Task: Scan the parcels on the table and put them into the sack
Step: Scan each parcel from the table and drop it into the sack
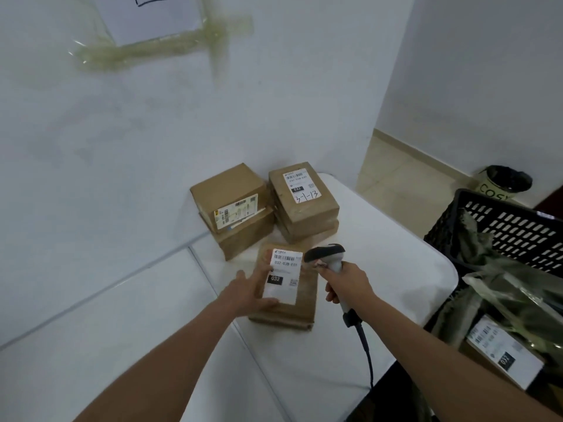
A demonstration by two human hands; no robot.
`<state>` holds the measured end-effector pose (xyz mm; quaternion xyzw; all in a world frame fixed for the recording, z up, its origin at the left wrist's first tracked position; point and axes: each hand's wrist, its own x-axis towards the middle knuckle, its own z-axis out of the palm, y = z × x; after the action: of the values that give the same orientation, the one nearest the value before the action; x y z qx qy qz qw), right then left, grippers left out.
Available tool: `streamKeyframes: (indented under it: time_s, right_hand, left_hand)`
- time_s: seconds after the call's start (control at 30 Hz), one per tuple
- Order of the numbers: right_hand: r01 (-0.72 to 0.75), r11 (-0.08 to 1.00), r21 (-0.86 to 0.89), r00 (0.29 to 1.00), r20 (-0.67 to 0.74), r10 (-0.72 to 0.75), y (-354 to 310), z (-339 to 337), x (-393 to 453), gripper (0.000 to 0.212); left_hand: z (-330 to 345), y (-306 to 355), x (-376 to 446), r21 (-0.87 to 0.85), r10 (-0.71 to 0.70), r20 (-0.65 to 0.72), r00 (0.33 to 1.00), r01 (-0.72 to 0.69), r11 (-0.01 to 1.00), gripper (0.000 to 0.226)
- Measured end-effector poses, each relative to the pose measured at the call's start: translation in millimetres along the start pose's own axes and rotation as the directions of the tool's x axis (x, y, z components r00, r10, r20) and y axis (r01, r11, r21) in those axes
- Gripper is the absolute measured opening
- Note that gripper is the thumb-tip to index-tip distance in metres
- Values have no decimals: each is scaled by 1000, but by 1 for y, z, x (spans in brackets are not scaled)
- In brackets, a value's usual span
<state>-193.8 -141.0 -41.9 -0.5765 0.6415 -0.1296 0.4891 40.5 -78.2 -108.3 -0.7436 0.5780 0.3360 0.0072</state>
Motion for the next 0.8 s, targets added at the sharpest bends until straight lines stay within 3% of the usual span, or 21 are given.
streamKeyframes:
  time_s: [0.2,0.3,0.43,0.53,0.8]
  right_hand:
    - [32,999,-16,999,24,-31,-6,-7,-19,45]
    - [17,1000,10,999,34,-18,-20,-18,-31,48]
    - [21,1000,23,998,50,-22,-30,-33,-43,49]
    - [7,1000,0,996,87,-7,-30,-39,-47,48]
    - [18,1000,8,996,86,-19,-18,-49,-63,44]
  left_hand:
    - [51,32,-30,-255,-3,-92,996,-21,967,100]
    - [68,51,-36,-387,-76,-149,986,13,922,110]
    - [90,68,-38,-498,-181,-79,980,118,859,105]
    - [98,74,-40,-524,-202,-61,978,141,840,91]
    - [101,75,-41,-478,-215,-79,974,152,865,88]
